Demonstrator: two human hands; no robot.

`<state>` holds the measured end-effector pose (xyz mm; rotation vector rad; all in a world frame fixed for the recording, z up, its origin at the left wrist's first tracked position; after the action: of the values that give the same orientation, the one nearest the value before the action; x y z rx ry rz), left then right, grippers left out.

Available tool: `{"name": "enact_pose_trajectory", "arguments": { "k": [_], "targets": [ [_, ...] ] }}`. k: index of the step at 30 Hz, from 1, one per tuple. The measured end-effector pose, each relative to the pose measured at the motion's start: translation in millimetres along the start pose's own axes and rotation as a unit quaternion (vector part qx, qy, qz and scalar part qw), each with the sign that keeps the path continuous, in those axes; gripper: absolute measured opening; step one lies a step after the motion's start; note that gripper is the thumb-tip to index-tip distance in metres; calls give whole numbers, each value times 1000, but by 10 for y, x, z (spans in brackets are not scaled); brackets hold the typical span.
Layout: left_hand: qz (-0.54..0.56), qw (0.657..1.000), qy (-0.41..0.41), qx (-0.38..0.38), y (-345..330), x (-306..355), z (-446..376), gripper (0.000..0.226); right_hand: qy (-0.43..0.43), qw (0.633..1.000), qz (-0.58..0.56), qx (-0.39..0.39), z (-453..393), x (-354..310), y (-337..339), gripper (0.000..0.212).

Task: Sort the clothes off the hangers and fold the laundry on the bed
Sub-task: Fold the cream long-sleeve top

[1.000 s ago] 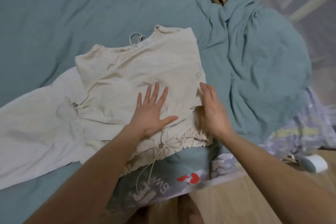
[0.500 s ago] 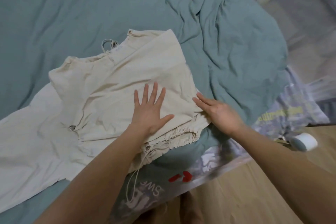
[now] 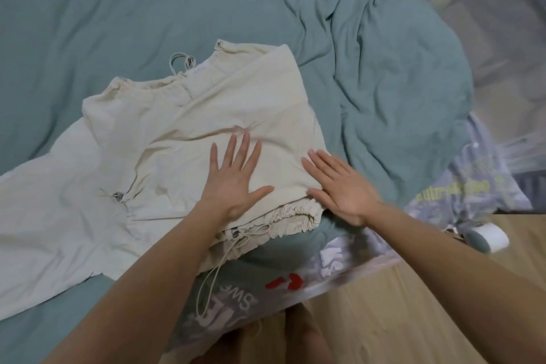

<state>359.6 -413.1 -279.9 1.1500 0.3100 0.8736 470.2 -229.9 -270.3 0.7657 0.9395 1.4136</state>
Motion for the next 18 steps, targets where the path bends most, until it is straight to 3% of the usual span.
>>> {"name": "enact_pose_trajectory", "arguments": {
  "k": [2, 3, 5, 7, 11, 15, 18],
  "targets": [
    [1, 999, 27, -21, -124, -119, 98, 90, -54, 995, -2, -81, 102, 220, -237, 70],
    [11, 999, 34, -17, -134, -166, 142, 90, -81, 994, -15, -67, 162, 299, -224, 74],
    [48, 998, 34, 31, -24, -190, 195, 83, -101, 993, -7, 56, 181, 302, 49, 81],
    [78, 990, 29, 110, 164, -181, 160, 73, -95, 985, -2, 141, -37, 182, 368, 69],
    [77, 976, 63, 192, 388, -311, -83, 69, -32, 981, -2, 190, -965, -249, 832, 62],
    [11, 978, 124, 167, 264, -623, -195, 71, 1, 987, 44, 157, -1693, -251, 738, 64],
    [-9, 973, 181, 144, 36, -992, -8, 76, -38, 990, 53, 123, -1925, -33, 549, 63]
  ]
}}
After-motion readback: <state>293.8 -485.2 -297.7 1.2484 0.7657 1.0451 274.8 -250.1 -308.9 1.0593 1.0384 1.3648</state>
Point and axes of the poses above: each hand's wrist, its own z-axis away from the middle knuckle, its own y-axis out of the back of the hand, x = y × z, the point moved 7 cm from there along -z, towards the middle knuckle, and after that the axes turned 8 degrees about z, right-handed, at the moved point
